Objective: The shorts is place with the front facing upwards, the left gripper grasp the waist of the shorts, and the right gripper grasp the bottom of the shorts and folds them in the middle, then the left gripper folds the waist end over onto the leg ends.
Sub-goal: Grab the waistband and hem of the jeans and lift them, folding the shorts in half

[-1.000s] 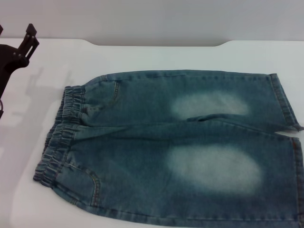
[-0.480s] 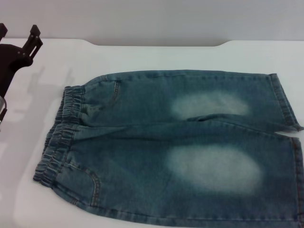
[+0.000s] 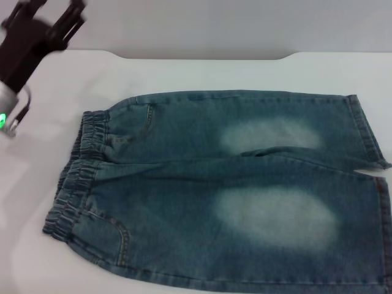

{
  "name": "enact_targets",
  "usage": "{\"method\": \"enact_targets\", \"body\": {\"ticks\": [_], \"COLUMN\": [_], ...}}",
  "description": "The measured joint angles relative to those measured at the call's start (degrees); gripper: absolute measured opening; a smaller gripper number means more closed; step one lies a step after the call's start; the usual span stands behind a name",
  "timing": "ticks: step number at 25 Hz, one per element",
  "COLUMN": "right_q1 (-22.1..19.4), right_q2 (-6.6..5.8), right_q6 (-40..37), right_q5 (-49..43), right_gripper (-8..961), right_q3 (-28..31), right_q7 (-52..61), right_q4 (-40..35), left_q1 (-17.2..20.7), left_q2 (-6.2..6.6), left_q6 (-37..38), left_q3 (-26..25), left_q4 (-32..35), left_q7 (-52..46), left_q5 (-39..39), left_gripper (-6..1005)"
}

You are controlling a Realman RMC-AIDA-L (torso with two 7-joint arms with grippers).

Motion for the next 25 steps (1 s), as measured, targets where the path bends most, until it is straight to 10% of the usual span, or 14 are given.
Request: {"method": "enact_targets", "body": {"ticks": [8, 17, 25], "right_q1": [-0.62, -2.43, -3.99], "right_q2": [-0.11, -0.16, -0.19], "right_q6": [1.77, 1.80, 0.62], "right_q5": [-1.93, -2.01, -1.69], "right_gripper": [541, 539, 537], "right_q3": [0.00, -0.01, 0.63], "right_q7": [3.60, 3.65, 3.75], "right_q4": [-2.04, -4.02, -5.46], "left_q1": [-4.11, -6.83, -2.98], "left_q2": [7.40, 10.63, 10.42], "left_q6": [-4.10, 18.90, 31.62], "left_q3": [-1.44, -22.49, -31.19], "left_q4": [19.64, 35.49, 46.01], "left_q7": [-39.88, -72.18, -83.12], "left_q5": [34.16, 71.36, 94.12], "left_gripper": [802, 799, 799]}}
